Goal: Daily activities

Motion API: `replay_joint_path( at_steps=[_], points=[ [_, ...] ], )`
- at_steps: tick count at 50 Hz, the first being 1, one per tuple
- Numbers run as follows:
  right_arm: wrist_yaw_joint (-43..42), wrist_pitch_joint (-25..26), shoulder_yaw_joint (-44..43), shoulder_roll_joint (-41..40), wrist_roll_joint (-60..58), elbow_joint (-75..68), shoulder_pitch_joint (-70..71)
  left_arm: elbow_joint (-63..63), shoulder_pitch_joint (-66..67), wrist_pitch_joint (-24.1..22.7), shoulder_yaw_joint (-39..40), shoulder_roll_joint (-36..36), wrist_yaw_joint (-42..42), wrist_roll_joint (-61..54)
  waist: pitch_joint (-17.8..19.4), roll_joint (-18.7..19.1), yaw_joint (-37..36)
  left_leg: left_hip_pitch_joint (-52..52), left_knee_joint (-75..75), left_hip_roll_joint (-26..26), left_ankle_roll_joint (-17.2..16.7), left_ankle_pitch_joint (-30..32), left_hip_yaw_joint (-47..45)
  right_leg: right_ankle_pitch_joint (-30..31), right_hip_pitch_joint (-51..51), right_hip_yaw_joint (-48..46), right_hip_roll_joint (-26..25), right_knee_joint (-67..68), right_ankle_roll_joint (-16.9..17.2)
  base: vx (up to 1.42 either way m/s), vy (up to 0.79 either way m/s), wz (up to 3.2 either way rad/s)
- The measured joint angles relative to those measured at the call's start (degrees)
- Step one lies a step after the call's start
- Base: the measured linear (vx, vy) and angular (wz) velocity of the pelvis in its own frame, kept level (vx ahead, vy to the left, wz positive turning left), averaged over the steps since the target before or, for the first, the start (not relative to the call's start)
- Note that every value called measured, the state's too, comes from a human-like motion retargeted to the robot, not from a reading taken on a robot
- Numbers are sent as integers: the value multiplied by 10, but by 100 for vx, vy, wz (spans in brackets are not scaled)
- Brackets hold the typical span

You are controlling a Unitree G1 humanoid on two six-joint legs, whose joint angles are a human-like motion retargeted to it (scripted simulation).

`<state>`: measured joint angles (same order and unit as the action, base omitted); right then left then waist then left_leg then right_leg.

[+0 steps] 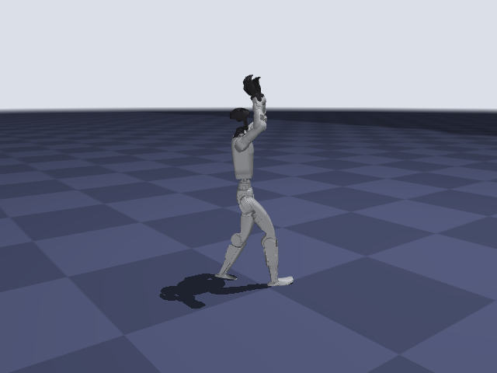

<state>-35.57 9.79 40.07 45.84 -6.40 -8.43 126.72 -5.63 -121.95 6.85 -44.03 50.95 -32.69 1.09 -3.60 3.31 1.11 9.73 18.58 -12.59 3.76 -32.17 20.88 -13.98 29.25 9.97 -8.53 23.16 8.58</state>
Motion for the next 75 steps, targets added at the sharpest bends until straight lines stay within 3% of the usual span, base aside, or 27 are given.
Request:
replay_joint_path(
  at_steps=[7,16,20,27,32,40,50,55,60,62,65,70,75],
  points=[
    [21,7,13,2,-27,4,5,8,5,4,-13,23,27,29,-14,17,-2,23,66,43,-36,15,-34,-28,-25,-29,-14,53,-34,40,-9,101],
    [47,19,14,9,-53,15,1,24,1,10,-21,54,60,42,-14,45,-4,-51,299,158,-96,120,-146,-101,-110,-105,-26,47,-103,45,-14,102],
    [49,27,13,17,-60,15,-2,33,-3,12,-22,62,71,37,-12,49,-21,-124,418,221,-76,119,-217,-127,-158,-130,-31,22,-119,41,-18,84],
    [62,34,11,36,-62,16,-2,38,-24,1,-26,70,85,21,-9,40,-66,-253,432,273,-22,29,-297,-137,-244,-151,-33,-48,-119,33,-16,62],
    [78,29,6,41,-63,20,-3,30,-37,-13,-30,71,92,18,-6,30,-88,-311,311,249,-29,17,-335,-137,-295,-159,-30,-89,-113,28,-10,50],
    [93,19,5,36,-70,22,1,4,-54,-32,-40,62,99,12,-19,19,-90,-351,99,198,-65,83,-396,-159,-347,-186,-30,-130,-111,27,-5,60],
    [103,5,-3,26,-72,28,-5,-14,-69,-52,-53,54,109,-6,-38,-17,-84,-320,55,169,-44,119,-459,-183,-371,-189,-15,-101,-109,36,3,52],
    [117,-2,-7,27,-71,39,-19,-5,-64,-65,-63,55,122,-24,-40,-50,-77,-291,50,127,-21,98,-444,-161,-362,-139,3,-25,-84,43,7,72],
    [137,-10,-19,31,-66,61,-40,7,-50,-77,-67,56,138,-44,-37,-92,-68,-248,5,61,-7,100,-407,-89,-320,-99,26,111,-21,42,4,89],
    [144,-13,-27,31,-63,71,-49,13,-44,-80,-66,57,142,-48,-36,-103,-66,-228,-19,41,-3,105,-389,-75,-291,-111,53,180,-13,38,2,86],
    [151,-18,-39,25,-56,82,-61,19,-33,-82,-63,58,148,-55,-32,-118,-61,-200,-46,12,2,108,-359,-76,-245,-123,96,277,-16,34,2,91],
    [153,-28,-60,15,-43,96,-74,28,-21,-84,-56,61,152,-71,-27,-126,-46,-147,-105,-22,7,126,-290,-114,-160,-126,154,351,-51,27,3,105],
    [150,-34,-73,1,-36,102,-81,35,-17,-88,-52,58,159,-87,-20,-122,-28,-99,-139,-35,8,134,-215,-144,-91,-101,160,319,-69,23,5,120]
  ],
)
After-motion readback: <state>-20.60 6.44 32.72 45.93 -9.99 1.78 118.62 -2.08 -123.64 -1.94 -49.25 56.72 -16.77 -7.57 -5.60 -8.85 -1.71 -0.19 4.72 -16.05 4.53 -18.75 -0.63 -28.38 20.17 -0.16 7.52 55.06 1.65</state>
